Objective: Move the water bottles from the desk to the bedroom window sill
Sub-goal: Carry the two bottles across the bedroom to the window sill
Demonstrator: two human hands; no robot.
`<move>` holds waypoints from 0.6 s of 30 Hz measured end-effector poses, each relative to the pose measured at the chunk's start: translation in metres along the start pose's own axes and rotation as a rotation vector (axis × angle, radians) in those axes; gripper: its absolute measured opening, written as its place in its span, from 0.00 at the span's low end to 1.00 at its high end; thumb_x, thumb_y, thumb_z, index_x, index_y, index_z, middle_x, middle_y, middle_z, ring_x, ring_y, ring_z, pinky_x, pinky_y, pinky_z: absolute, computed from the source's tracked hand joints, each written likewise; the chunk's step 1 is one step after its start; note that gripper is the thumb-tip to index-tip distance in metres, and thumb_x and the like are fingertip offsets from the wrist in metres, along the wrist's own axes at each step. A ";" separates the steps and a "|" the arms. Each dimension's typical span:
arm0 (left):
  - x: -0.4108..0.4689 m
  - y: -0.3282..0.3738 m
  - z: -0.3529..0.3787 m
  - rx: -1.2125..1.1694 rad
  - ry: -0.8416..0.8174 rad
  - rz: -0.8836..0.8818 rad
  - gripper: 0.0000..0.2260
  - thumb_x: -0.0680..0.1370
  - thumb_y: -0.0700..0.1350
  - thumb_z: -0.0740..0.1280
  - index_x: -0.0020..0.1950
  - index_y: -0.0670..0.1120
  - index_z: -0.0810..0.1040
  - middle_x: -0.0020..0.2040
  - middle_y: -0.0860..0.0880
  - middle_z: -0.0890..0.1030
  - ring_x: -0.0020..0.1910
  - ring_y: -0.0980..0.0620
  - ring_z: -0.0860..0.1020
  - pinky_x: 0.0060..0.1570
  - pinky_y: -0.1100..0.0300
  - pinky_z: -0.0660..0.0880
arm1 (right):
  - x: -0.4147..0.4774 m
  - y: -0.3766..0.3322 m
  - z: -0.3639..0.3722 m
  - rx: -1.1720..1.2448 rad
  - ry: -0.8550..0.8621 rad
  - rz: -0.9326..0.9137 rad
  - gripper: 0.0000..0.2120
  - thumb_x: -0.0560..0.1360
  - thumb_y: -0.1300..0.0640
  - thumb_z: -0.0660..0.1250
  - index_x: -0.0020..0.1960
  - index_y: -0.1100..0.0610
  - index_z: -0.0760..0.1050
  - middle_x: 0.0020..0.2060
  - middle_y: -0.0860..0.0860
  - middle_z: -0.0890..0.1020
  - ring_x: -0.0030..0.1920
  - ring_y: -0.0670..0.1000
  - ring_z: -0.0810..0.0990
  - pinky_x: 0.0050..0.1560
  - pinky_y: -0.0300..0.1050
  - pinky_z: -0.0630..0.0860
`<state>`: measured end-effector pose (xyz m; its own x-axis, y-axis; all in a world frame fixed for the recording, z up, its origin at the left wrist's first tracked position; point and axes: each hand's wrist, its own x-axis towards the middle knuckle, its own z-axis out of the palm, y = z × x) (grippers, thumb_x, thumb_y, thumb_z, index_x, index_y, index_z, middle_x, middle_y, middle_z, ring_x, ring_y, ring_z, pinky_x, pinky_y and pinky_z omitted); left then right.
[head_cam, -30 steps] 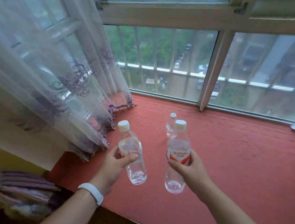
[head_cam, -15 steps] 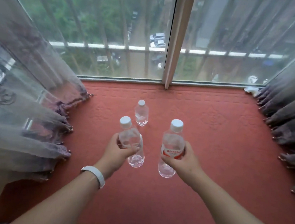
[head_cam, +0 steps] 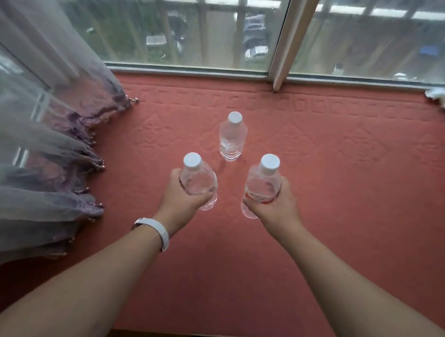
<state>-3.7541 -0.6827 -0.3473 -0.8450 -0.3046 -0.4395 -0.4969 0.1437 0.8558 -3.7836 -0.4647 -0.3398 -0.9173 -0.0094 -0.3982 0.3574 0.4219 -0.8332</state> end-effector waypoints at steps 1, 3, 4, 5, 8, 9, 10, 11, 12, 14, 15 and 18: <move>0.007 -0.005 -0.003 0.004 0.021 0.003 0.30 0.63 0.47 0.79 0.59 0.53 0.69 0.54 0.55 0.79 0.52 0.57 0.80 0.55 0.57 0.76 | 0.005 0.001 0.006 -0.003 -0.003 0.004 0.30 0.59 0.48 0.78 0.58 0.46 0.71 0.50 0.45 0.82 0.51 0.47 0.82 0.54 0.52 0.79; 0.018 -0.014 -0.008 0.012 0.062 0.010 0.29 0.64 0.46 0.80 0.60 0.51 0.69 0.53 0.55 0.79 0.52 0.57 0.80 0.53 0.60 0.75 | 0.018 0.007 0.021 0.000 0.002 -0.002 0.31 0.58 0.46 0.78 0.58 0.43 0.70 0.51 0.44 0.82 0.52 0.48 0.82 0.56 0.55 0.79; 0.022 -0.018 -0.010 0.009 0.078 0.018 0.29 0.64 0.47 0.79 0.60 0.51 0.69 0.52 0.56 0.79 0.51 0.58 0.80 0.51 0.62 0.74 | 0.024 0.010 0.028 0.006 0.006 -0.012 0.32 0.58 0.45 0.78 0.59 0.44 0.71 0.51 0.44 0.82 0.52 0.48 0.82 0.56 0.56 0.79; 0.027 -0.022 -0.013 0.011 0.095 0.026 0.30 0.64 0.48 0.79 0.60 0.51 0.69 0.52 0.56 0.79 0.50 0.59 0.80 0.49 0.64 0.73 | 0.029 0.011 0.036 0.003 0.001 -0.014 0.33 0.58 0.45 0.77 0.60 0.45 0.71 0.51 0.45 0.83 0.52 0.48 0.82 0.56 0.57 0.79; 0.041 -0.035 -0.018 0.030 0.119 0.034 0.29 0.64 0.47 0.80 0.59 0.52 0.68 0.52 0.56 0.79 0.49 0.60 0.80 0.50 0.64 0.74 | 0.041 0.018 0.059 0.008 -0.005 -0.032 0.32 0.58 0.45 0.78 0.59 0.49 0.72 0.51 0.46 0.83 0.52 0.48 0.82 0.56 0.56 0.79; 0.045 -0.039 -0.020 0.047 0.123 0.039 0.29 0.66 0.45 0.81 0.59 0.51 0.68 0.51 0.56 0.78 0.48 0.60 0.79 0.50 0.64 0.75 | 0.044 0.019 0.065 0.008 0.002 -0.026 0.31 0.58 0.45 0.78 0.58 0.48 0.71 0.51 0.46 0.82 0.52 0.48 0.82 0.56 0.55 0.79; 0.048 -0.044 -0.021 0.060 0.128 0.049 0.28 0.67 0.43 0.80 0.59 0.50 0.68 0.50 0.56 0.78 0.46 0.62 0.79 0.49 0.64 0.75 | 0.047 0.021 0.071 0.014 0.011 -0.026 0.31 0.58 0.45 0.78 0.58 0.46 0.71 0.52 0.45 0.82 0.53 0.48 0.82 0.56 0.54 0.78; 0.050 -0.048 -0.022 0.073 0.128 0.057 0.28 0.67 0.41 0.80 0.60 0.48 0.68 0.49 0.56 0.78 0.44 0.64 0.78 0.49 0.66 0.75 | 0.049 0.022 0.075 0.019 0.017 -0.023 0.32 0.57 0.45 0.78 0.58 0.46 0.71 0.52 0.46 0.82 0.53 0.49 0.81 0.57 0.54 0.78; 0.052 -0.054 -0.022 0.080 0.124 0.063 0.28 0.67 0.40 0.80 0.60 0.48 0.68 0.49 0.57 0.77 0.42 0.68 0.78 0.48 0.68 0.75 | 0.052 0.025 0.079 0.028 0.021 -0.026 0.33 0.57 0.45 0.78 0.59 0.47 0.71 0.53 0.46 0.82 0.53 0.49 0.82 0.57 0.55 0.78; 0.053 -0.063 -0.024 0.092 0.123 0.070 0.28 0.67 0.41 0.80 0.60 0.49 0.68 0.49 0.58 0.77 0.41 0.71 0.77 0.47 0.71 0.75 | 0.054 0.031 0.085 0.028 0.015 -0.026 0.34 0.57 0.46 0.79 0.60 0.48 0.73 0.53 0.47 0.83 0.53 0.49 0.82 0.57 0.57 0.79; 0.054 -0.065 -0.025 0.098 0.117 0.063 0.28 0.67 0.42 0.80 0.60 0.48 0.68 0.50 0.58 0.78 0.42 0.71 0.78 0.48 0.70 0.76 | 0.054 0.034 0.087 0.019 0.008 -0.027 0.33 0.58 0.46 0.79 0.61 0.48 0.73 0.53 0.47 0.83 0.53 0.49 0.83 0.57 0.57 0.79; 0.057 -0.072 -0.028 0.108 0.070 0.050 0.30 0.66 0.48 0.82 0.60 0.41 0.70 0.51 0.47 0.83 0.50 0.55 0.83 0.55 0.51 0.80 | 0.052 0.042 0.093 -0.015 0.016 -0.054 0.35 0.59 0.45 0.80 0.63 0.46 0.72 0.56 0.48 0.82 0.56 0.49 0.81 0.59 0.57 0.78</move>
<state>-3.7614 -0.7368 -0.4262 -0.8553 -0.3592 -0.3734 -0.4759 0.2597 0.8402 -3.8002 -0.5319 -0.4311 -0.9379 -0.0181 -0.3464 0.3046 0.4350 -0.8474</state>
